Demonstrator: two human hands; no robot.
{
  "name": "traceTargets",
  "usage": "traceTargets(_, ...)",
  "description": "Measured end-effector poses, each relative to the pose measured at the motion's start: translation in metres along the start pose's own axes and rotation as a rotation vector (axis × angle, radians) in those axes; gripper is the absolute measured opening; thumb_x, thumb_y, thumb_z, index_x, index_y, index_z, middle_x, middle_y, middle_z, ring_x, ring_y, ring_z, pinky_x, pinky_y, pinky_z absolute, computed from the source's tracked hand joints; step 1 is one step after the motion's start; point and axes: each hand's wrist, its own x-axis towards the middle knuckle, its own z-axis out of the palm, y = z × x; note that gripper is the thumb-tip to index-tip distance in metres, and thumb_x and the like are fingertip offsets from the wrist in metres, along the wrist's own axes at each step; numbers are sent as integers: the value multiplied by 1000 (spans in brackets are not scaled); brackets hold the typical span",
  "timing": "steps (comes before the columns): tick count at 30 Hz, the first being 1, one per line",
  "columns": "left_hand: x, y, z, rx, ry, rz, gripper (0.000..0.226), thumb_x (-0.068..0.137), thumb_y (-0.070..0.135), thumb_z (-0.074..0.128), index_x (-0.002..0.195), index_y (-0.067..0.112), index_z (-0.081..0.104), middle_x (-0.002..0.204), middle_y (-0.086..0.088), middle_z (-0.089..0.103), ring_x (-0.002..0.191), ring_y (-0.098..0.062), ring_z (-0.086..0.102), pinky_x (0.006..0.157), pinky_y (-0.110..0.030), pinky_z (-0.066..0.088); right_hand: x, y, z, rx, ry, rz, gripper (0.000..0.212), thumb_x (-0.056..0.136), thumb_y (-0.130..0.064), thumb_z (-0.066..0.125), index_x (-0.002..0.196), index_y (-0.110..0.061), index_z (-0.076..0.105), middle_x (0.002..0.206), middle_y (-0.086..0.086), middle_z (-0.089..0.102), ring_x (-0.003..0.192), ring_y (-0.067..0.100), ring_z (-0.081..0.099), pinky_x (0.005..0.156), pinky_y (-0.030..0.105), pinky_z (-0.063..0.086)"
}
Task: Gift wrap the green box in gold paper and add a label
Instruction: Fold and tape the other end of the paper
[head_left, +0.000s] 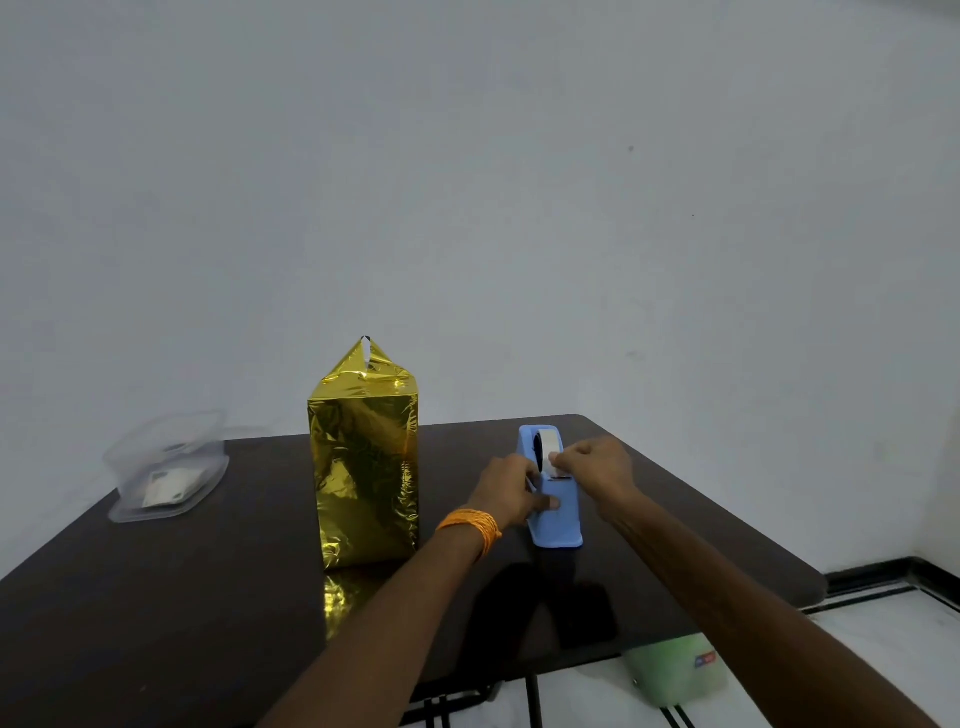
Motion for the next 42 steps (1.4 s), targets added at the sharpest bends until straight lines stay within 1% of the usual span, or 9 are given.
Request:
traceTargets(2, 0, -1, 1, -4, -2, -3, 43, 78, 31, 82, 108, 6, 65, 103, -15, 71, 88, -27, 70, 81, -38, 57, -4, -5, 0, -34, 32, -45, 28, 84, -18, 75, 67, 3, 71, 64, 13, 67, 55, 16, 56, 55, 29, 45)
traceTargets(7, 1, -1, 2, -6, -4, -9, 44, 78, 32, 82, 109, 6, 64, 105, -15, 70, 88, -27, 69, 78, -38, 58, -9, -19, -6, 48, 10, 13, 23, 83, -15, 75, 80, 7, 74, 75, 19, 70, 59, 16, 56, 53, 27, 43)
traceTargets(10, -1, -2, 2, -19, 2, -15, 44, 78, 31, 82, 109, 6, 64, 105, -16, 70, 88, -28, 69, 78, -39, 58, -19, -16, -10, 182, -18, 142, 20, 80, -11, 79, 68, 0, 70, 64, 9, 63, 43, 9, 45, 40, 20, 34)
traceTargets(16, -2, -1, 2, -20, 6, -21, 47, 78, 29, 82, 113, 5, 63, 108, -17, 69, 91, -31, 69, 78, -41, 58, -37, -8, -9, 275, -19, 141, 19, 81, -8, 79, 65, -3, 69, 65, 8, 65, 39, 4, 48, 34, 14, 33)
traceTargets(25, -3, 0, 2, -44, 0, -35, 50, 78, 29, 82, 117, 5, 62, 109, -19, 69, 93, -32, 69, 80, -43, 58, -42, -3, -9, 388, -62, 248, 16, 81, -2, 78, 84, 11, 69, 63, 9, 59, 36, 5, 46, 33, 16, 33)
traceTargets(32, -4, -1, 4, -74, 12, -39, 40, 82, 23, 78, 115, 6, 63, 105, -20, 70, 88, -33, 70, 78, -44, 60, -45, 12, -3, 274, -40, 212, 20, 80, -9, 79, 83, 9, 72, 80, 19, 69, 46, 11, 48, 35, 15, 34)
traceTargets(36, -4, -1, 5, -56, 23, -33, 37, 81, 25, 79, 110, 6, 64, 104, -19, 70, 88, -32, 70, 78, -43, 60, -43, 10, -10, 23, -45, 43, 24, 80, -14, 79, 67, 4, 71, 59, 5, 64, 42, 4, 48, 37, 13, 33)
traceTargets(39, -6, -1, 6, -70, 21, -27, 40, 79, 27, 81, 108, 7, 64, 104, -17, 69, 85, -31, 70, 77, -43, 60, -42, 13, -14, -194, -101, 29, 19, 73, -14, 80, 68, 3, 73, 66, 10, 71, 52, 11, 56, 47, 22, 41)
traceTargets(42, -6, -2, 7, -101, 16, -28, 41, 80, 26, 80, 110, 5, 62, 104, -17, 68, 83, -32, 70, 73, -43, 61, -47, 20, -19, -158, -89, -16, 17, 77, -11, 76, 65, 2, 72, 66, 10, 71, 56, 11, 58, 48, 21, 40)
